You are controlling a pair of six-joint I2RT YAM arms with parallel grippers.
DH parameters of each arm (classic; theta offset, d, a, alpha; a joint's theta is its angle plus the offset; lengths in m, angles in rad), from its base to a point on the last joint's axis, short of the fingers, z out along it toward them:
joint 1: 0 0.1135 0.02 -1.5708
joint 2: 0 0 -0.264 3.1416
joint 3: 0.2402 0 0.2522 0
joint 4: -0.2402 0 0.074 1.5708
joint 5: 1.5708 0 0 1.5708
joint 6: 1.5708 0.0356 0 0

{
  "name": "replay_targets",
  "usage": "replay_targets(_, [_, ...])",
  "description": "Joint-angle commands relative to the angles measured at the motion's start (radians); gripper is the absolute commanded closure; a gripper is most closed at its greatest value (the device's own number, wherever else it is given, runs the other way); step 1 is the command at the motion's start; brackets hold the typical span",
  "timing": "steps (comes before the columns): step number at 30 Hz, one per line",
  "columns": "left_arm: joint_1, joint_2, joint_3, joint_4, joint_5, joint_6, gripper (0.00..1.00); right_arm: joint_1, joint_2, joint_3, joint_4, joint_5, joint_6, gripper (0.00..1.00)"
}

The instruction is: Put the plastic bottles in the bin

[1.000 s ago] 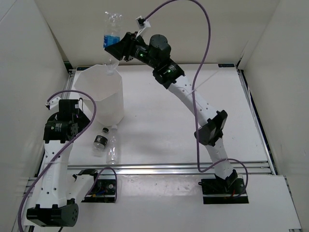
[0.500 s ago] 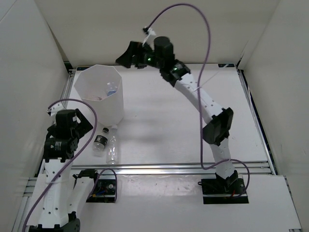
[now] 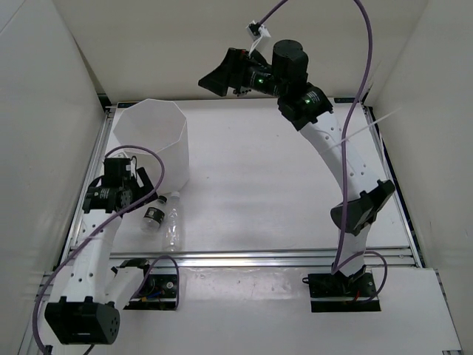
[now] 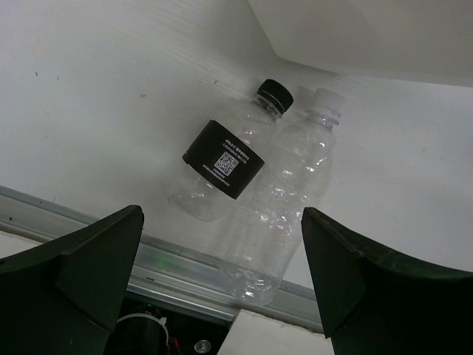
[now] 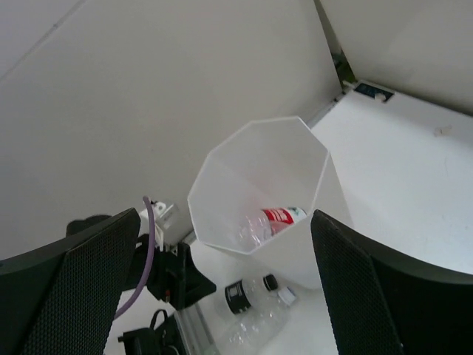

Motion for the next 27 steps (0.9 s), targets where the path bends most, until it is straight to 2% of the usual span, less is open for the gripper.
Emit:
replay_targets(1, [-0.002, 0.029, 0.002, -0.012, 0.032, 0.037, 0.01, -0.024, -0.024, -0.028, -0.06, -0.031, -0.041, 0.0])
replay_targets(5, [-0.011, 0.063, 0.011, 0.007, 0.021, 0.06, 0.03, -0.052, -0.034, -0.028, -0.06, -0.042, -0.041, 0.0])
replay_targets(8, [-0.02, 0.074, 0.031, 0.019, 0.012, 0.073, 0.08, -0.064, -0.034, -0.028, -0.06, -0.052, -0.041, 0.0])
replay_targets(11, [-0.075, 0.086, 0.071, 0.019, -0.064, 0.138, 0.1, -0.083, -0.034, -0.028, -0.069, -0.062, -0.041, 0.0])
replay_targets(13, [-0.089, 0.065, 0.071, 0.045, -0.123, 0.205, 0.1, -0.092, -0.043, -0.051, -0.069, -0.072, -0.041, 0.0])
replay_targets(16, [-0.089, -0.026, -0.018, 0.141, -0.144, 0.268, 0.1, -0.101, -0.043, -0.064, -0.069, -0.092, -0.041, 0.0])
replay_targets(20, [-0.089, -0.077, -0.088, 0.235, -0.106, 0.288, 0.1, -0.119, -0.043, -0.064, -0.069, -0.112, -0.041, 0.0])
replay_targets(27, [-0.089, 0.056, -0.04, 0.192, 0.01, 0.366, 0.11, -0.168, -0.064, -0.107, -0.078, -0.144, -0.031, 0.0])
